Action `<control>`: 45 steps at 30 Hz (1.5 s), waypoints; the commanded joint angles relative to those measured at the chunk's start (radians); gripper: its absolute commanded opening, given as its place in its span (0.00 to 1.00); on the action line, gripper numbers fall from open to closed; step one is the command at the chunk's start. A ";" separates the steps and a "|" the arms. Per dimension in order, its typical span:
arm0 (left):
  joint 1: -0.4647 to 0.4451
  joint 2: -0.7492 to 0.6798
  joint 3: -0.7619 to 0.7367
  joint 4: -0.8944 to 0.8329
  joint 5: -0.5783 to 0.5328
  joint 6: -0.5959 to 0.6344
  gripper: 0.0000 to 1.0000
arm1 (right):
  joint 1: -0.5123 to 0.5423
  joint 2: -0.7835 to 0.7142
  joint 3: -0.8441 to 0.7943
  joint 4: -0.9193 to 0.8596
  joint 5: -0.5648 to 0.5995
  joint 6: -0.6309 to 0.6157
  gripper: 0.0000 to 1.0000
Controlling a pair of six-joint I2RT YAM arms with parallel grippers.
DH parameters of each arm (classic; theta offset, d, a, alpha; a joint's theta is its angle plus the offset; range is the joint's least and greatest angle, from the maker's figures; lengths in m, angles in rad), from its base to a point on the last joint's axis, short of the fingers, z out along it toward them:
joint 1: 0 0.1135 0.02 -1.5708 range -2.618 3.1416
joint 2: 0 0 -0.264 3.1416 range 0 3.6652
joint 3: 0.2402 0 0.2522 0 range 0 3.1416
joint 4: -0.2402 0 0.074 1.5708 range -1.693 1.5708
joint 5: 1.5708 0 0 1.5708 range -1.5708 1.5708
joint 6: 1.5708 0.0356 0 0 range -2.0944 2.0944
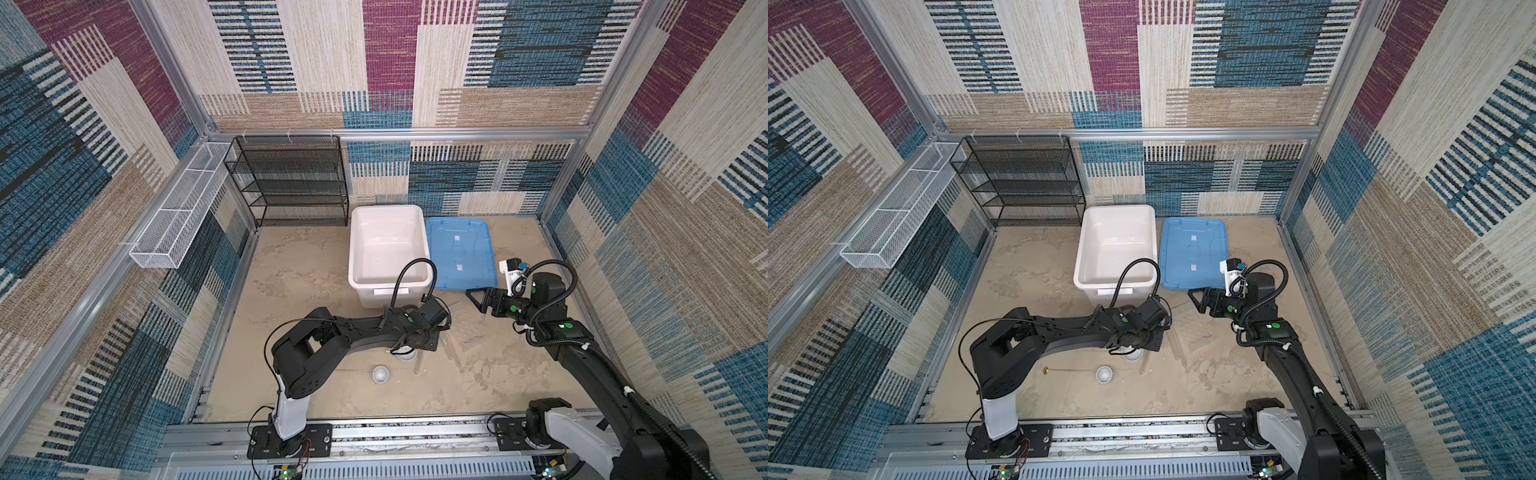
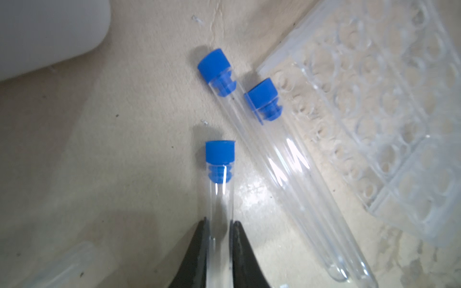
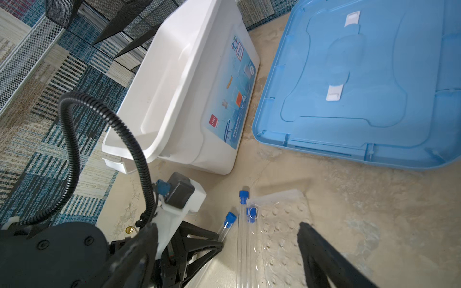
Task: Organize the chemistry lab equipment
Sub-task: 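Close left gripper on one blue-capped test tube and lift it, then grasp the tube's capped end with right gripper while left gripper holds it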
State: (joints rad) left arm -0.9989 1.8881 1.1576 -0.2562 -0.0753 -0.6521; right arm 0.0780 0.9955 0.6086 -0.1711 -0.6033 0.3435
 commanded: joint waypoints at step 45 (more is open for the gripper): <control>0.007 -0.284 -0.325 0.690 0.094 0.228 0.16 | 0.219 0.307 0.119 0.080 -0.188 0.043 0.33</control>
State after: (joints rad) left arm -0.9913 1.5990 0.8276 0.4061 0.0109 -0.4385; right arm 0.2943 1.3010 0.7280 -0.1246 -0.7921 0.3691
